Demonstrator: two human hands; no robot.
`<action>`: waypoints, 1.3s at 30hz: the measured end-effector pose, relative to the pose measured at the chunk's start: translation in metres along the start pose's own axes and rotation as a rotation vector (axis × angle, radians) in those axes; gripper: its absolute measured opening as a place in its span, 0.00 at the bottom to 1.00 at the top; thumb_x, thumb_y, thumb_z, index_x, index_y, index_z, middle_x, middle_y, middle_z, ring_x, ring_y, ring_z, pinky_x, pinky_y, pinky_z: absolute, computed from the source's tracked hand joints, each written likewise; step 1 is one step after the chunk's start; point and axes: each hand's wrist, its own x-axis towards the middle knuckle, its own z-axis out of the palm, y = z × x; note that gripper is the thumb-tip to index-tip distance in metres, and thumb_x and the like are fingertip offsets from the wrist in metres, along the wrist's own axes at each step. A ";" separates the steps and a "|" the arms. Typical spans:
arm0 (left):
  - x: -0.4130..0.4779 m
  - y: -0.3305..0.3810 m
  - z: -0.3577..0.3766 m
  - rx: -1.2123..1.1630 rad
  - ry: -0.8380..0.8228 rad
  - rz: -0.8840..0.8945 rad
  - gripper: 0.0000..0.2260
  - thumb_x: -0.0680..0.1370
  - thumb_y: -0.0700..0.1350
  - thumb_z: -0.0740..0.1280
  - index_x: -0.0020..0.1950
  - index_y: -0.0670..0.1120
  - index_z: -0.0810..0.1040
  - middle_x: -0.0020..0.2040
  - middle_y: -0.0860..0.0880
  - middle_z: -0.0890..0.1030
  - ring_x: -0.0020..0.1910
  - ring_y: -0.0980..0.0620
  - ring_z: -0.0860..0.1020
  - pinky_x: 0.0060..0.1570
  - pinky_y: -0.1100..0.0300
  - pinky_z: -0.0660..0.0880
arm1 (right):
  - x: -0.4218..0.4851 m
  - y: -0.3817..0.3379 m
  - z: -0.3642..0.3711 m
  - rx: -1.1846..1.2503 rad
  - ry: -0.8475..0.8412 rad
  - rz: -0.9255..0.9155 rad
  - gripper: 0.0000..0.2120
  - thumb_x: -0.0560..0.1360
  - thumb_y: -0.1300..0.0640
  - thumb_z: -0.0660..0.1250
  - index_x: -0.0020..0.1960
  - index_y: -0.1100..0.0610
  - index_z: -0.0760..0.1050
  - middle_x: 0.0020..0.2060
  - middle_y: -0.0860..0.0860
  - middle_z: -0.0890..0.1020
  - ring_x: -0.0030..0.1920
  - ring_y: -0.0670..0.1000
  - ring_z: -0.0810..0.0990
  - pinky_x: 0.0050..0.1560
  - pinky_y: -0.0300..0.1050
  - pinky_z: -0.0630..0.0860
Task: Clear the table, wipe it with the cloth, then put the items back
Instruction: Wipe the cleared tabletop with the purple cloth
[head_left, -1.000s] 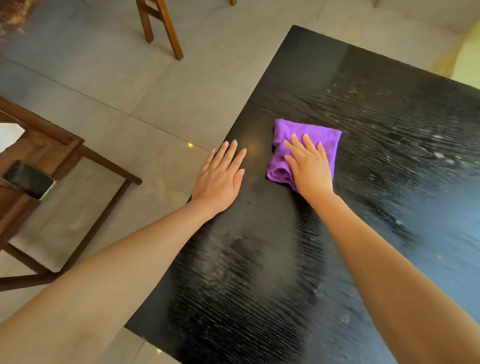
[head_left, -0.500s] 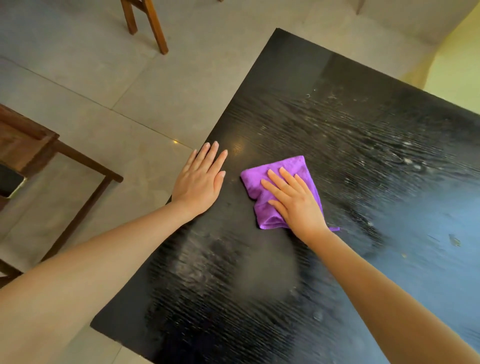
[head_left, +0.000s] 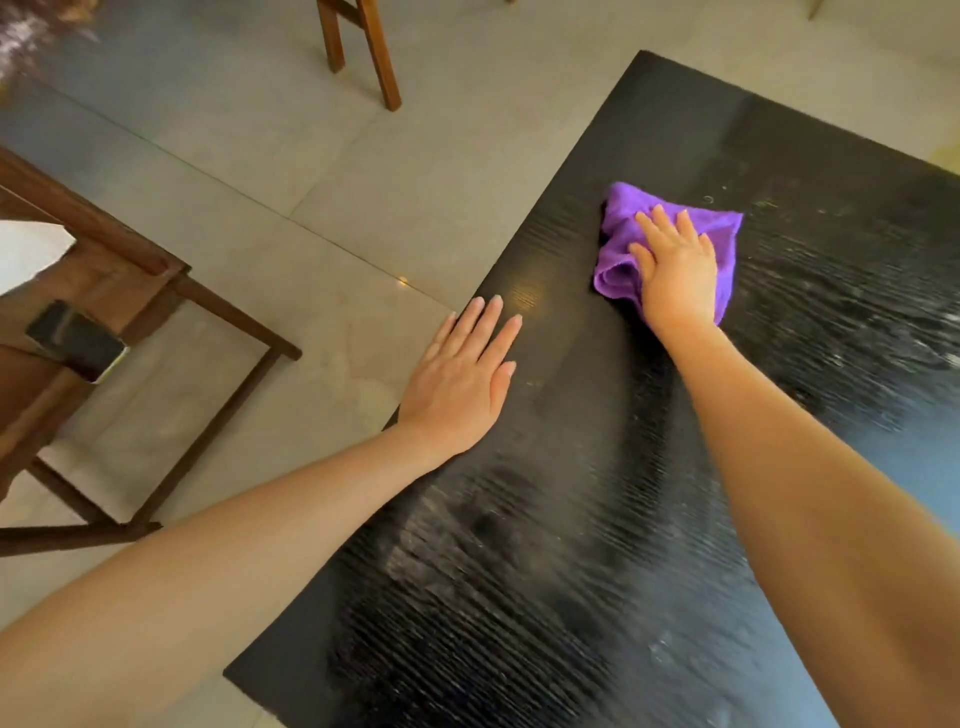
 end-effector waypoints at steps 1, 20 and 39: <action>0.000 -0.001 0.001 0.001 -0.002 0.000 0.25 0.81 0.54 0.41 0.77 0.48 0.55 0.78 0.46 0.55 0.78 0.48 0.51 0.76 0.52 0.49 | -0.002 -0.008 0.001 -0.011 -0.004 -0.008 0.21 0.82 0.55 0.53 0.73 0.56 0.63 0.74 0.54 0.64 0.75 0.57 0.57 0.73 0.55 0.54; 0.001 -0.004 -0.001 -0.006 -0.034 0.011 0.27 0.80 0.55 0.39 0.77 0.48 0.52 0.79 0.47 0.52 0.78 0.50 0.49 0.76 0.54 0.45 | -0.045 0.013 0.002 -0.042 0.144 0.009 0.17 0.80 0.52 0.57 0.66 0.53 0.74 0.65 0.53 0.75 0.59 0.62 0.71 0.64 0.55 0.65; 0.000 -0.002 -0.003 -0.060 -0.037 -0.005 0.23 0.83 0.51 0.45 0.78 0.48 0.51 0.79 0.46 0.51 0.78 0.49 0.47 0.76 0.52 0.44 | -0.218 0.135 -0.036 -0.032 0.361 0.699 0.15 0.78 0.55 0.61 0.62 0.55 0.77 0.62 0.58 0.76 0.58 0.65 0.70 0.57 0.56 0.66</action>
